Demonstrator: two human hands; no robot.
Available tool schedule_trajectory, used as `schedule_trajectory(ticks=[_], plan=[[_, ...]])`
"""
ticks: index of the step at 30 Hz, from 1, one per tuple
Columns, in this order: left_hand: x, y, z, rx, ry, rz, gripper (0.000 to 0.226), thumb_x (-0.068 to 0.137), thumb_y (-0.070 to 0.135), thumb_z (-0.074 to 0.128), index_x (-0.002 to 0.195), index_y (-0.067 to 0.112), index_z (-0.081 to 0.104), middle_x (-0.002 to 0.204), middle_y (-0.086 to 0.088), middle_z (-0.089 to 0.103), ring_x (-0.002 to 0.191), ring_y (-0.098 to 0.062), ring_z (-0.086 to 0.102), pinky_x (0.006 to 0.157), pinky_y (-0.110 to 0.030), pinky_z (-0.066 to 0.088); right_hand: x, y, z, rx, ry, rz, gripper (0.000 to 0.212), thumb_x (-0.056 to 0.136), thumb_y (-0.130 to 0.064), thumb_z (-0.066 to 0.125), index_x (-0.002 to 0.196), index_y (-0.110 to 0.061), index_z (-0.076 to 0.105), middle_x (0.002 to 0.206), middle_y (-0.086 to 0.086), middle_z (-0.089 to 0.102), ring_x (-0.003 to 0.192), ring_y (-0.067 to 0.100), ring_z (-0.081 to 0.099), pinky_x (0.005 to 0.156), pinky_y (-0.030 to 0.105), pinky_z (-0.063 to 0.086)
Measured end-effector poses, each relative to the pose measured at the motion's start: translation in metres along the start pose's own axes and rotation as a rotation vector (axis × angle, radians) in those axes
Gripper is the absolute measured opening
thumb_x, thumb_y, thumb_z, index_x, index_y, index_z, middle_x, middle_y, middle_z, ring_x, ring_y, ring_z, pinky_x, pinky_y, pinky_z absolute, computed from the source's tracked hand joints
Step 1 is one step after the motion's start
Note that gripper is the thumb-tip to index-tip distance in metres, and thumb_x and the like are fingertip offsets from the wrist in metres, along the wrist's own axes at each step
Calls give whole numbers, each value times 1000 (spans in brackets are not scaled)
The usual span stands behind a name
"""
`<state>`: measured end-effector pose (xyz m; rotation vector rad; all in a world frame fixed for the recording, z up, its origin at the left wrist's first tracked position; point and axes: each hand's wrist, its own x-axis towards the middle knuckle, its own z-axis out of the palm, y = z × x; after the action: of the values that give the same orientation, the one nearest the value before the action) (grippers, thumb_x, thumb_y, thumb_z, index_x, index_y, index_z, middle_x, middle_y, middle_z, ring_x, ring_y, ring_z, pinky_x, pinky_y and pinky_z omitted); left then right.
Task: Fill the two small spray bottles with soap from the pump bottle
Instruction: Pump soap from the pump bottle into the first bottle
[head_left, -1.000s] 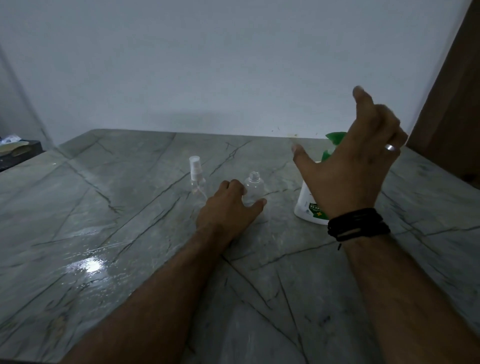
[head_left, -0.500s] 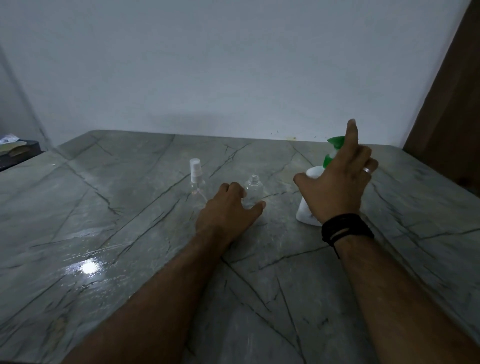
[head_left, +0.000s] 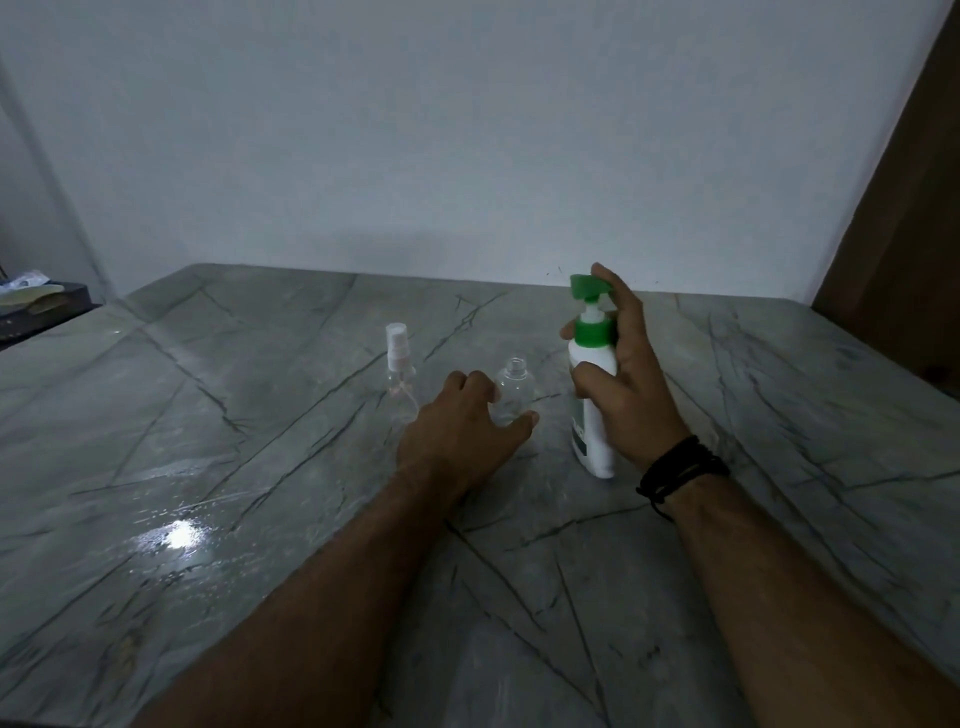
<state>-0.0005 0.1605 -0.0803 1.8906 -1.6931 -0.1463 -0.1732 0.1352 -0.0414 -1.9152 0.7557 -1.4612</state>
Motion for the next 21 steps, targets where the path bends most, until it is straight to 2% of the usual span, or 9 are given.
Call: schedule_trajectory(ticks=[2, 6, 9, 11, 13, 15, 19, 21], plan=[[0, 0, -1, -3, -11, 7, 62, 77, 75, 55, 118, 28, 51, 121, 7, 49, 96, -13, 55, 80, -33, 51, -1, 1, 0, -9, 2, 22, 82, 76, -24, 54, 153, -31, 26, 131, 2, 56, 109, 13, 59, 87, 28, 49], [1, 0, 0, 9, -32, 8, 67, 76, 77, 54, 121, 28, 49, 125, 5, 49, 99, -15, 56, 84, -39, 54, -1, 1, -5, -84, 1, -23, 94, 80, -4, 61, 157, -33, 15, 123, -7, 59, 101, 8, 63, 85, 19, 51], [-1, 5, -2, -14, -24, -7, 78, 74, 82, 51, 129, 27, 43, 133, 3, 44, 106, -17, 56, 87, -39, 54, 1, -2, -6, -137, -49, -59, 93, 82, 3, 65, 154, -37, 23, 133, -8, 57, 101, 7, 63, 89, 17, 49], [-4, 11, -5, -68, 82, 12, 82, 76, 82, 48, 134, 25, 40, 138, 2, 40, 111, -15, 55, 84, -33, 51, 2, -3, -7, -165, -93, -66, 90, 82, 3, 66, 152, -39, 28, 131, -15, 57, 99, 7, 63, 91, 16, 47], [-8, 16, -10, -140, 236, 91, 73, 83, 74, 47, 134, 22, 41, 137, 1, 40, 107, -8, 51, 80, -26, 46, 4, -4, -9, -195, -135, -60, 87, 82, 2, 67, 150, -39, 32, 125, -18, 58, 96, 8, 64, 90, 16, 48], [-9, 20, -14, -212, 338, 210, 59, 92, 61, 48, 133, 19, 43, 134, 1, 42, 104, -4, 47, 81, -24, 45, 4, -7, -12, -214, -185, -38, 86, 81, 0, 68, 149, -40, 33, 120, -16, 61, 94, 10, 64, 89, 18, 49], [-10, 28, -16, -318, 366, 413, 46, 101, 38, 44, 140, 16, 40, 139, -1, 42, 101, -16, 56, 85, -29, 51, 3, -13, -14, -272, -271, -30, 86, 79, 1, 68, 148, -39, 35, 118, -17, 62, 91, 6, 65, 85, 15, 50], [-10, 29, -16, -334, 348, 438, 46, 103, 33, 40, 144, 14, 37, 142, -1, 43, 107, -18, 56, 91, -31, 50, 3, -15, -13, -288, -295, -31, 87, 79, 1, 68, 147, -41, 35, 122, -14, 62, 90, 9, 66, 84, 23, 55]])
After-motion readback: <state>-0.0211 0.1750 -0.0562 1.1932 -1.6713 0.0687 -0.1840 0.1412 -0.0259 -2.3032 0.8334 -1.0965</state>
